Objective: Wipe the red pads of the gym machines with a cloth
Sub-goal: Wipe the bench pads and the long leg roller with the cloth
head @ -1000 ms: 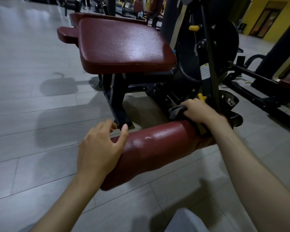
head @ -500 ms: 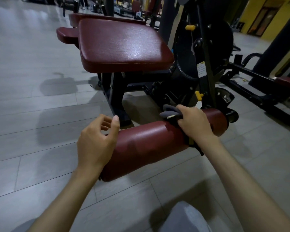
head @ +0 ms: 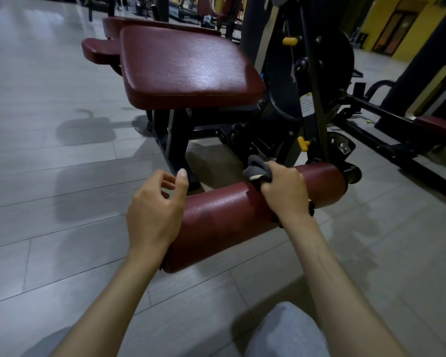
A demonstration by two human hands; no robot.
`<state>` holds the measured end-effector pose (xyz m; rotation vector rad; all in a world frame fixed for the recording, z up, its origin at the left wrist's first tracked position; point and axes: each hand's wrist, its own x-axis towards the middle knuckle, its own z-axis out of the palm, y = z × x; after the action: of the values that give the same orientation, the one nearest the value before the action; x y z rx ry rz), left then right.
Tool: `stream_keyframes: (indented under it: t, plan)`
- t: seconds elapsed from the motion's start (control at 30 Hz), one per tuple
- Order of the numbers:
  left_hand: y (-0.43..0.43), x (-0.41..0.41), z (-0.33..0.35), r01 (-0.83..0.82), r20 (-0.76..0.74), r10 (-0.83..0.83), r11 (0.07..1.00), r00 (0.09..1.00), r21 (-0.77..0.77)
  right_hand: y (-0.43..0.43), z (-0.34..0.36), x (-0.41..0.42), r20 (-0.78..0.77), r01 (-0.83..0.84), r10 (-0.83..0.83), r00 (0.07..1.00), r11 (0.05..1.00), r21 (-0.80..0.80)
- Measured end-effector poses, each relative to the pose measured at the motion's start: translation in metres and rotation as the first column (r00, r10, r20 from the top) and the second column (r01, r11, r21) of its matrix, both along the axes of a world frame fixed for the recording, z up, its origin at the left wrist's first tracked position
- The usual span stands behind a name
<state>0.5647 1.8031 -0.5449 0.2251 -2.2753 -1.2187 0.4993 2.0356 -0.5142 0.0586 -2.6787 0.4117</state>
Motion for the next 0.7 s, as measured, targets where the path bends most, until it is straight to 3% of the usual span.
stream_keyframes:
  t: [0.2,0.4,0.47,0.53,0.7]
  plan:
    - [-0.002,0.001,0.000,0.010,0.015,-0.010,1.000,1.000,0.013,-0.063,-0.009,0.048,-0.067,-0.320,0.320,0.945,0.947,0.007]
    - [-0.017,0.003,0.000,0.123,0.004,-0.124,0.986,0.992,0.113,-0.016,0.019,-0.001,0.083,0.059,-0.062,0.995,0.998,0.032]
    - [-0.031,0.009,0.001,0.108,-0.013,-0.107,0.989,0.994,0.104,-0.035,0.019,0.002,0.105,0.073,-0.082,0.991,0.994,0.086]
    - [-0.045,0.014,0.002,0.085,-0.041,-0.081,0.990,0.996,0.115,-0.069,0.018,0.016,0.141,0.005,-0.030,0.990,0.984,0.176]
    - [-0.068,0.018,0.010,0.030,-0.095,-0.015,0.988,0.995,0.153,-0.161,0.015,0.070,0.122,-0.287,0.265,0.956,0.933,0.219]
